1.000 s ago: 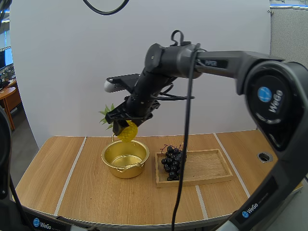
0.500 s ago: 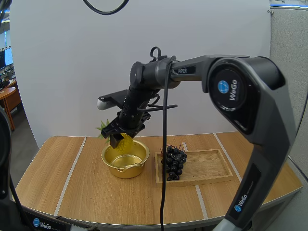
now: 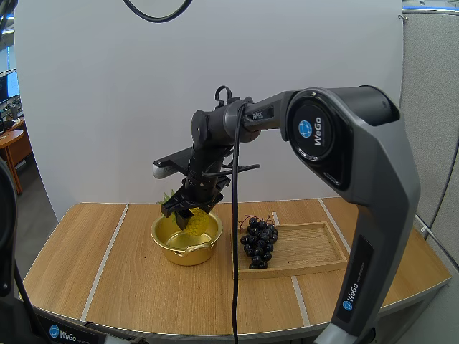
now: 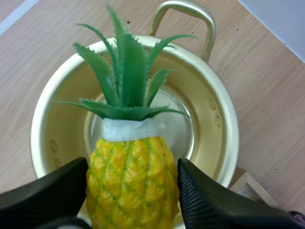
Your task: Open the pot, put the pineapple inside, and close it
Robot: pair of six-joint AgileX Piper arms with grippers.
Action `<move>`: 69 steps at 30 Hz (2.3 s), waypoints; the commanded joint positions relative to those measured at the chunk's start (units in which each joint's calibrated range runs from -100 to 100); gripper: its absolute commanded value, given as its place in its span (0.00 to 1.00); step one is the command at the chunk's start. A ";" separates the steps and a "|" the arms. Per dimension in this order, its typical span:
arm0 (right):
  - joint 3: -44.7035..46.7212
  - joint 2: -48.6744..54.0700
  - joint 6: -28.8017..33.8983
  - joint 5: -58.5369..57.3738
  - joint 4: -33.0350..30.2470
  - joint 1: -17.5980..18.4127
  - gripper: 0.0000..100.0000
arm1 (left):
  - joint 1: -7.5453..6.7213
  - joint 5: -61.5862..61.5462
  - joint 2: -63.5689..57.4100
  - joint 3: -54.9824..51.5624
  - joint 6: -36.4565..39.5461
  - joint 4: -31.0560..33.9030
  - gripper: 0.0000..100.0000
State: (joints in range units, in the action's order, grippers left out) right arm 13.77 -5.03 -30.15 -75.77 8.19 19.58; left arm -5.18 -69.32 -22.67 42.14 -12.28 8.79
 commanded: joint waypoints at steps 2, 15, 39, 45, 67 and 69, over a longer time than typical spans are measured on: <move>-0.38 -1.80 0.03 2.06 -0.12 -0.24 0.00 | -0.11 1.79 -0.29 0.48 0.59 0.26 0.00; -0.38 -7.36 0.03 3.00 -0.37 -0.24 0.00 | -0.11 1.79 -0.29 0.48 0.59 0.26 0.00; -0.38 -7.66 -1.32 0.67 3.03 -0.24 1.00 | -0.11 1.79 -0.29 0.48 0.59 0.26 0.00; -0.38 -4.67 -1.01 0.51 2.15 -0.24 1.00 | -0.11 1.79 -0.29 0.48 0.59 0.26 0.00; -0.26 23.33 3.02 -14.68 1.00 -0.24 1.00 | -0.11 1.79 -0.29 0.48 0.59 0.26 0.00; -0.26 25.68 3.58 -16.98 1.00 -0.24 1.00 | -0.11 1.79 -0.29 0.48 0.59 0.26 0.00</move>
State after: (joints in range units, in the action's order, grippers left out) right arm 13.63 15.50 -27.81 -87.52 9.58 19.52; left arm -5.18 -69.32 -22.67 42.14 -12.28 8.79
